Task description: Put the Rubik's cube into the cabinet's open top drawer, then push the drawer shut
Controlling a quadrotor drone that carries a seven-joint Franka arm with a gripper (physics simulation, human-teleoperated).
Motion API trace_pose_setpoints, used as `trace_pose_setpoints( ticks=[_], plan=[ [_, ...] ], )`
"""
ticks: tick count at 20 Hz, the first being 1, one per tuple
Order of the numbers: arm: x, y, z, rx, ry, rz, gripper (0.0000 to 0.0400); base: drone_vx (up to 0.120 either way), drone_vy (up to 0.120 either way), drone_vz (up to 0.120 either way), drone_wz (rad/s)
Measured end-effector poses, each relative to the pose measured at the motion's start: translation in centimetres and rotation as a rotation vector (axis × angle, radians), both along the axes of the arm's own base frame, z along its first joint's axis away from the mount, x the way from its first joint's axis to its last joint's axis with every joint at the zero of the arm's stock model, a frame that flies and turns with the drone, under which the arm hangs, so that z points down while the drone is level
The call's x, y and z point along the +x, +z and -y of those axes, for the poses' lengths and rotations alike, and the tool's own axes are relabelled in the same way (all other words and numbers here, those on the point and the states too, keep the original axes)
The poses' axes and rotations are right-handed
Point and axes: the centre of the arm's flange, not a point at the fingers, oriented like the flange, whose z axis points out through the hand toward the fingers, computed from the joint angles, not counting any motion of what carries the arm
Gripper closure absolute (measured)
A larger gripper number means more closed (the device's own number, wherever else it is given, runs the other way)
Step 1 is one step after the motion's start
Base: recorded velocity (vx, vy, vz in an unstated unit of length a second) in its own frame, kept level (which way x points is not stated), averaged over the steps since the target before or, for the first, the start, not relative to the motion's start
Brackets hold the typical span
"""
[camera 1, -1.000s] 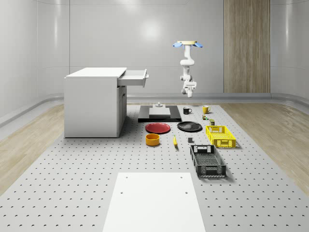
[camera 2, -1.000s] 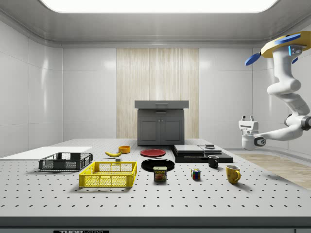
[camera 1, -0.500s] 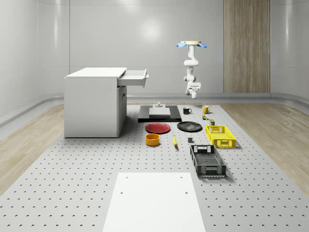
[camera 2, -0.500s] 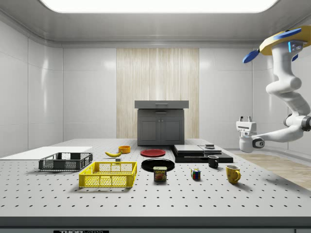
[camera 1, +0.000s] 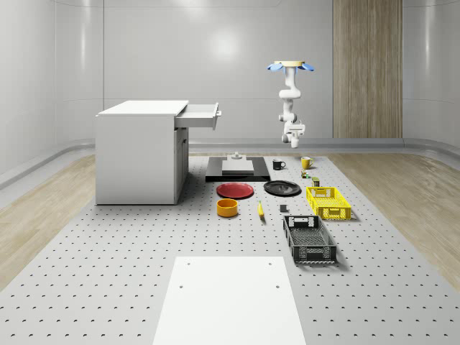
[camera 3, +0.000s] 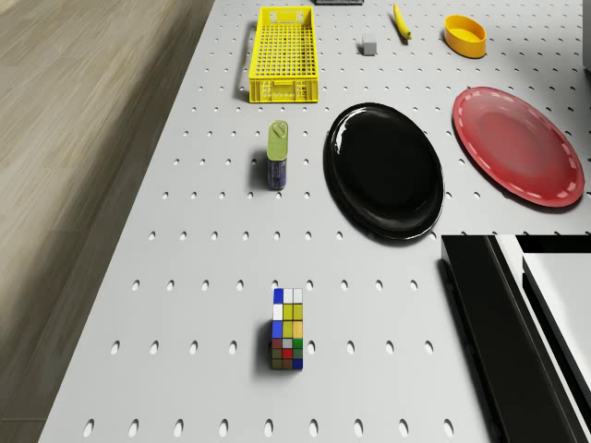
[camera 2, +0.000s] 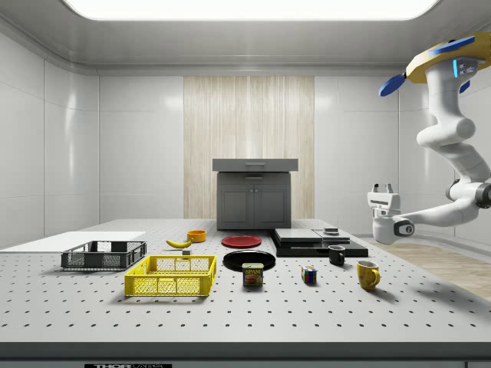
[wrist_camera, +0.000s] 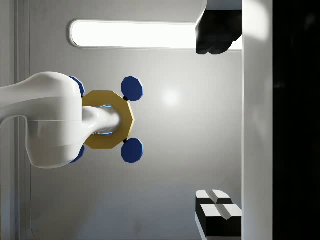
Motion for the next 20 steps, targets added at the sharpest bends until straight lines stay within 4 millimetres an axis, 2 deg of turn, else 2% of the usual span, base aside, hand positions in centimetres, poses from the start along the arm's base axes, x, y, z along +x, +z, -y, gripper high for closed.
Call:
trace_pose_setpoints(
  ticks=[18, 20],
  plan=[
    [-0.13, -0.02, -0.62, -0.063, -0.001, 0.014, 0.0000, 0.120, 0.000, 0.000, 0.000],
    [-0.15, -0.05, -0.89, -0.089, -0.002, 0.015, 0.0000, 0.120, 0.000, -0.120, 0.000]
  ],
)
